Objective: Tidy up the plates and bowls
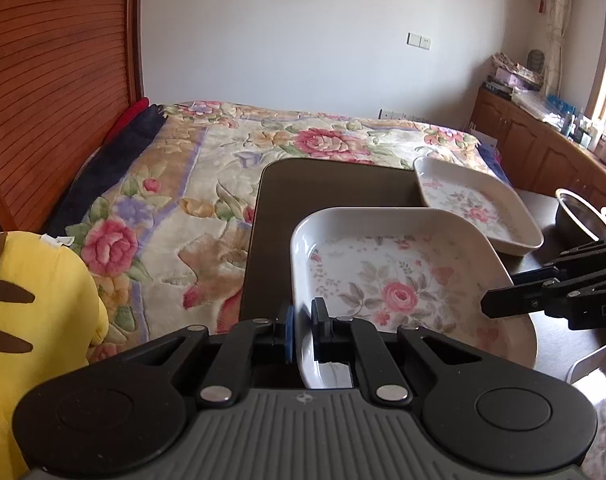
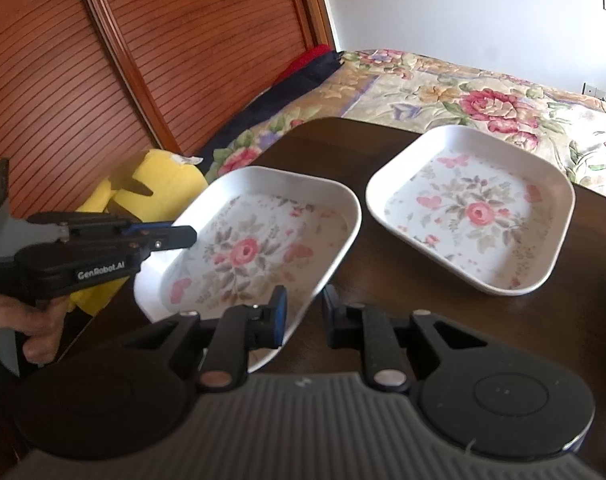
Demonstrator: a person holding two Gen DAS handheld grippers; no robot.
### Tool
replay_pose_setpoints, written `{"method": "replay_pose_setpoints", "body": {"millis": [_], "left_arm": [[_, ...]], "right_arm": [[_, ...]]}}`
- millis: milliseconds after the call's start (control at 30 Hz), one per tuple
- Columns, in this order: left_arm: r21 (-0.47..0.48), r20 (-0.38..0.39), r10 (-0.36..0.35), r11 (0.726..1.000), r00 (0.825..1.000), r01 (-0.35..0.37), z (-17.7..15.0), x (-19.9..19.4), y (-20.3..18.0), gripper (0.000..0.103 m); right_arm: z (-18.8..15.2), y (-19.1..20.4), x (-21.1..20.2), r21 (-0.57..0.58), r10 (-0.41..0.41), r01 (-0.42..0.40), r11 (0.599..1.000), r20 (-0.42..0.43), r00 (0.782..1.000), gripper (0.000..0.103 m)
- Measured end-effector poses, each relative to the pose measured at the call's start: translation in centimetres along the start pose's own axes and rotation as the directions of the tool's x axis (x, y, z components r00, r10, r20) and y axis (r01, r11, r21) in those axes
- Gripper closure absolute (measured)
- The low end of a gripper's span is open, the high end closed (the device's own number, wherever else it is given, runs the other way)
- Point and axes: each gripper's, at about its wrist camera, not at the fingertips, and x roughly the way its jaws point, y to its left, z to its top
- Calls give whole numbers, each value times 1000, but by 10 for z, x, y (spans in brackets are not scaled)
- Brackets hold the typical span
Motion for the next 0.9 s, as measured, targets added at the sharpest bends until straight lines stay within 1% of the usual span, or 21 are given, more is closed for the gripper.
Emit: {"method": "replay_pose_setpoints", "body": {"millis": [233, 433, 633, 900], "left_arm": [[9, 43, -10, 1000, 999, 10, 5, -23, -16, 67], [32, 73, -22, 999, 997, 20, 6, -42, -36, 67], [52, 106, -44, 998, 993, 38, 5, -59, -57, 67], [85, 140, -94, 993, 986, 82, -3, -83, -91, 67]], "right_arm": [[-4, -6, -24, 8, 10, -10, 1000, 48, 999, 82], [-11, -11, -46, 9, -1, 0, 1000, 87, 996, 82], [-22, -16, -72, 19, -15, 13, 1000, 128, 992, 82], [-42, -23, -109, 36, -55, 50, 998, 176, 983, 82]]}}
